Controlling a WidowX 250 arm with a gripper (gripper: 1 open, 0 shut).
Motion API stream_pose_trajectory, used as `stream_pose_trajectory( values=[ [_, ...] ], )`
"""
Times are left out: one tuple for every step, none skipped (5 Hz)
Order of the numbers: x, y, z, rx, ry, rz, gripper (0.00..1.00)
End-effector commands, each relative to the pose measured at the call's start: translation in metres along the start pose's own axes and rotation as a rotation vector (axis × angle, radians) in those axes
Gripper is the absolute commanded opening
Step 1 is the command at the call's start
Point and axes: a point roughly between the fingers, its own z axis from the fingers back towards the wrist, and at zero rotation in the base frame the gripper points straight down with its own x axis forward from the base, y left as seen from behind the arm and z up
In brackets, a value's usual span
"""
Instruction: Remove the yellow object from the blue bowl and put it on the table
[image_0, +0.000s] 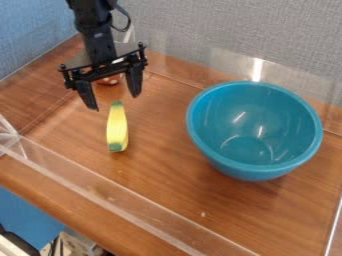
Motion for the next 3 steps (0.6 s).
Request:
stream_pose_trajectory(
  values=[
    [0.010,-0.010,0.014,-0.021,-0.041,0.019,1.00],
    [0.013,-0.016,0.018,-0.020,-0.046,0.041,1.00],
    [0.014,-0.022,0.019,-0.022,-0.052,0.058,1.00]
  ],
)
